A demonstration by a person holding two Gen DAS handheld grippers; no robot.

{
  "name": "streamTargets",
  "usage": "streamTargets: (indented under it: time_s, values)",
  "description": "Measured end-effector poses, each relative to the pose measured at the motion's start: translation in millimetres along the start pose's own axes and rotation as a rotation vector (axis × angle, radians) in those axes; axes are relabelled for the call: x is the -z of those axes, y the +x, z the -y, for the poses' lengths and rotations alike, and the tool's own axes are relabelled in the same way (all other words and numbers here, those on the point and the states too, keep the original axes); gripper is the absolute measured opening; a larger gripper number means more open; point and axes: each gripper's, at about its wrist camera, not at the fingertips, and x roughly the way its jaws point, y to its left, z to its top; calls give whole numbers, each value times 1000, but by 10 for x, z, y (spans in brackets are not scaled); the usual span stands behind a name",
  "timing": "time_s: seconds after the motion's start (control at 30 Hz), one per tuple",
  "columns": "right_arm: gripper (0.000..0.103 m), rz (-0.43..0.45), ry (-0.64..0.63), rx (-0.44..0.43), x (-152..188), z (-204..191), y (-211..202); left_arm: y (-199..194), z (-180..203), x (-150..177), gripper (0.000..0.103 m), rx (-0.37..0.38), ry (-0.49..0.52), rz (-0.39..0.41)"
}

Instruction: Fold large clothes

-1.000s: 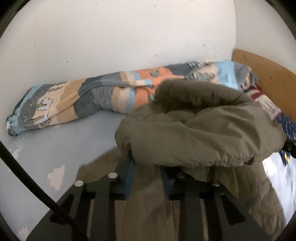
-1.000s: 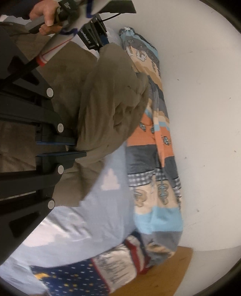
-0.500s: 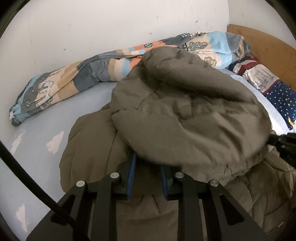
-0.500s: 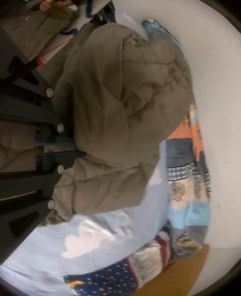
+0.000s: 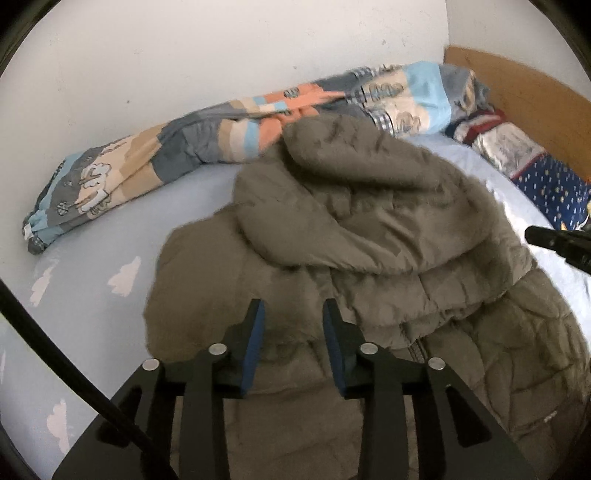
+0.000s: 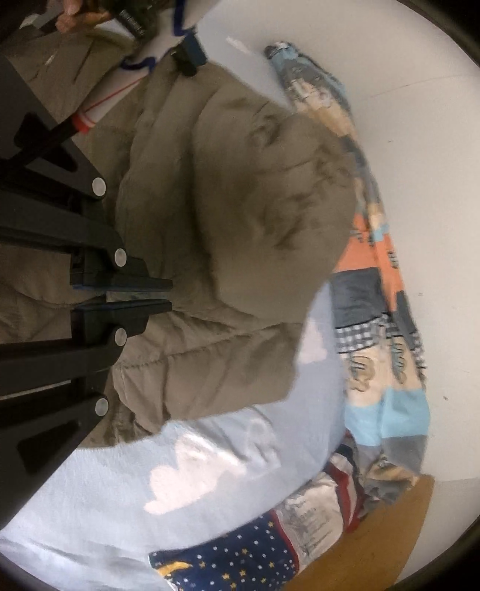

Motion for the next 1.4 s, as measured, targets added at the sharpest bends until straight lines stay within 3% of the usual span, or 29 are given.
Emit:
streamTargets:
  time_s: [0.17, 0.33, 0.4, 0.43, 0.47, 0.53, 0.7, 0.8, 0.93, 1.1, 1.17, 1.3, 1.4]
  values:
    - [6, 110, 28, -63, -311, -46, -368, -132, -180, -348, 42, 32, -85, 61]
    - [9, 109, 77, -160, -622, -216, -299, 62, -31, -735, 46, 58, -82, 57]
    - [13, 96, 95, -191, -717, -320, -198, 225, 61, -826, 48, 80, -85, 39]
    - [20, 90, 94, -201, -759, -395, -118, 313, 98, -839, 48, 76, -86, 25]
    - [30, 77, 89, -205, -785, -472, -24, 401, 120, -830, 48, 73, -86, 8]
    - [35, 50, 80, -190, -771, -588, 167, 565, 150, -765, 48, 64, -92, -23]
    - [35, -70, 52, -148, -563, -744, 686, 1028, 170, -450, 48, 38, -94, -131]
    - [35, -136, 29, -121, -369, -764, 980, 1140, 213, -331, 49, 27, -71, -127]
    - [35, -149, 40, -117, -289, -720, 1117, 1209, 226, -307, 49, 17, -76, -139]
    - [35, -195, 40, -112, -379, -719, 1040, 891, 268, -262, 49, 10, -72, -93]
    - [36, -163, 79, -135, -389, -690, 789, 697, 275, -211, 49, 29, -70, -66]
    - [37, -115, 73, -151, -176, -663, 332, 295, 277, -17, 49, 56, -59, -58]
    - [38, -128, 67, -158, 59, -611, 68, 100, 262, 115, 49, 57, -53, -60]
